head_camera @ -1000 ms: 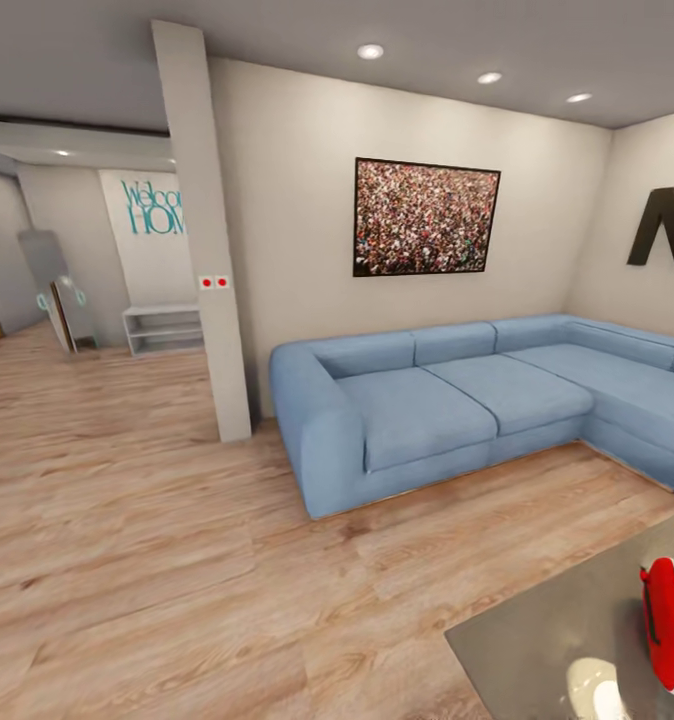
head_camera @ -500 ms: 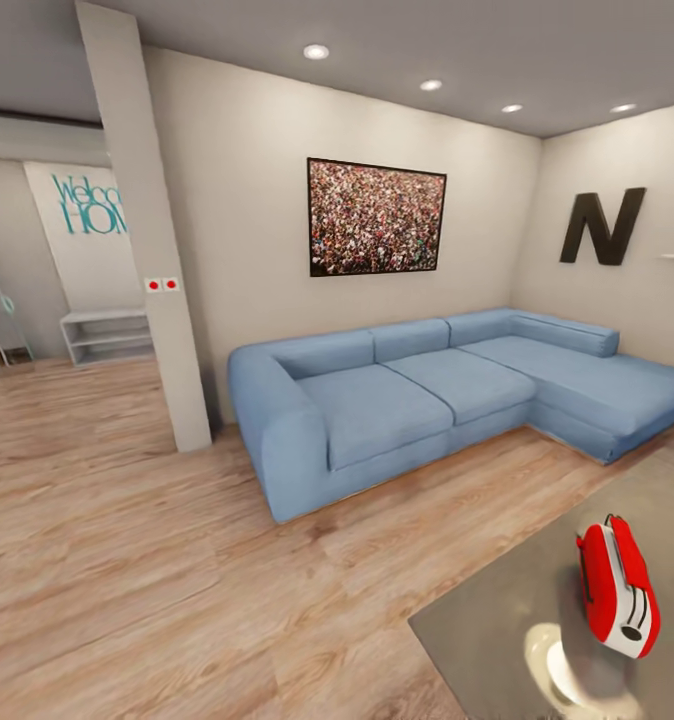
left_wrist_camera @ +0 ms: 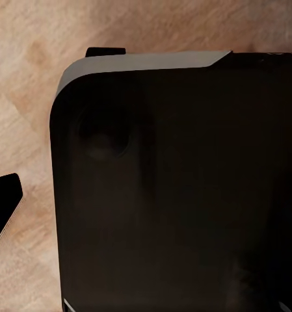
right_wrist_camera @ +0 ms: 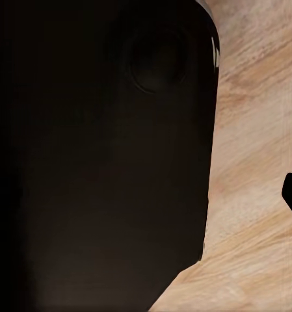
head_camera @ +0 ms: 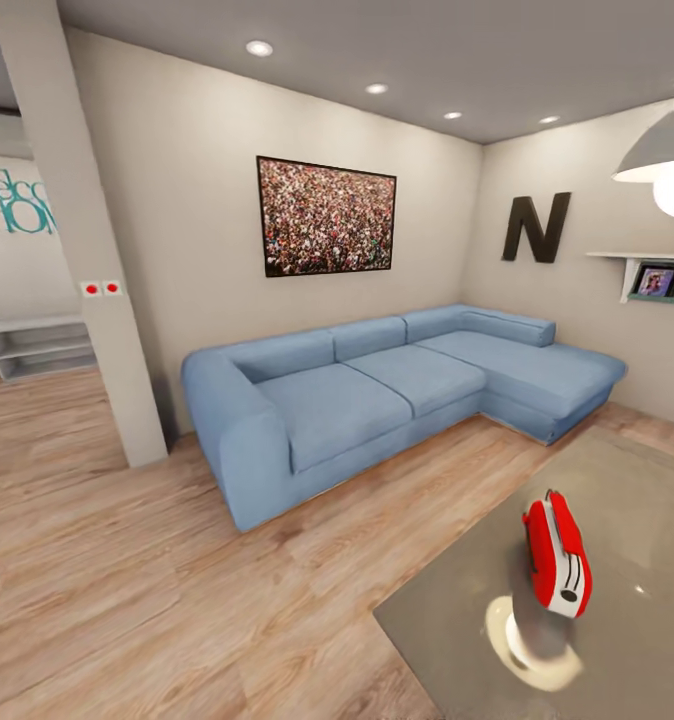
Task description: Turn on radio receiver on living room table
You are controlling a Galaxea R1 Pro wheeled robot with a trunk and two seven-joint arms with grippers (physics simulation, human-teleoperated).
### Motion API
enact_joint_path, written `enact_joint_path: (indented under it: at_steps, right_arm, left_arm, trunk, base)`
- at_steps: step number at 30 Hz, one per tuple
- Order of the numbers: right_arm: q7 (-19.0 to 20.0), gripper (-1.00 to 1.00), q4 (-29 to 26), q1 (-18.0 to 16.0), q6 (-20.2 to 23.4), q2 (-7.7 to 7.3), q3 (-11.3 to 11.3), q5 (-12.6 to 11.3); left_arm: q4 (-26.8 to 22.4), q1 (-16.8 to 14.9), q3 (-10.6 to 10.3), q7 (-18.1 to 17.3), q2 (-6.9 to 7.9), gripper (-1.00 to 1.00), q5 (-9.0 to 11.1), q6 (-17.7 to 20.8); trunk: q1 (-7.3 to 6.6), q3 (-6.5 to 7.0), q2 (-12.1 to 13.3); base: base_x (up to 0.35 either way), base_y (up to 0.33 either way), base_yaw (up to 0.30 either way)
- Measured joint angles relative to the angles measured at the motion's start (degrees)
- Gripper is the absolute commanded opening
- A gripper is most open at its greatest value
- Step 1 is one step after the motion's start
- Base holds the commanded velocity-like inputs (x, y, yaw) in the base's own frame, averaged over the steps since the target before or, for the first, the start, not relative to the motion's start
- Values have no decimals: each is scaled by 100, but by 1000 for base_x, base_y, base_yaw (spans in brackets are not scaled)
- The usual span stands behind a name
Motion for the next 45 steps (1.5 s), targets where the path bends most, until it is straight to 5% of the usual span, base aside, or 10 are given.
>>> enact_joint_path:
  at_steps: [20,45]
  right_arm:
    - [-2,100,0,0,-1,0,0,0]
    - [6,100,0,0,7,0,0,0]
  left_arm:
    - [0,0,0,0,-2,100,2,28]
    - [0,0,-5,-3,0,100,2,12]
  trunk:
    - [0,0,0]
    - [0,2,0]
  base:
    - [8,0,-279]
    - [241,0,-225]
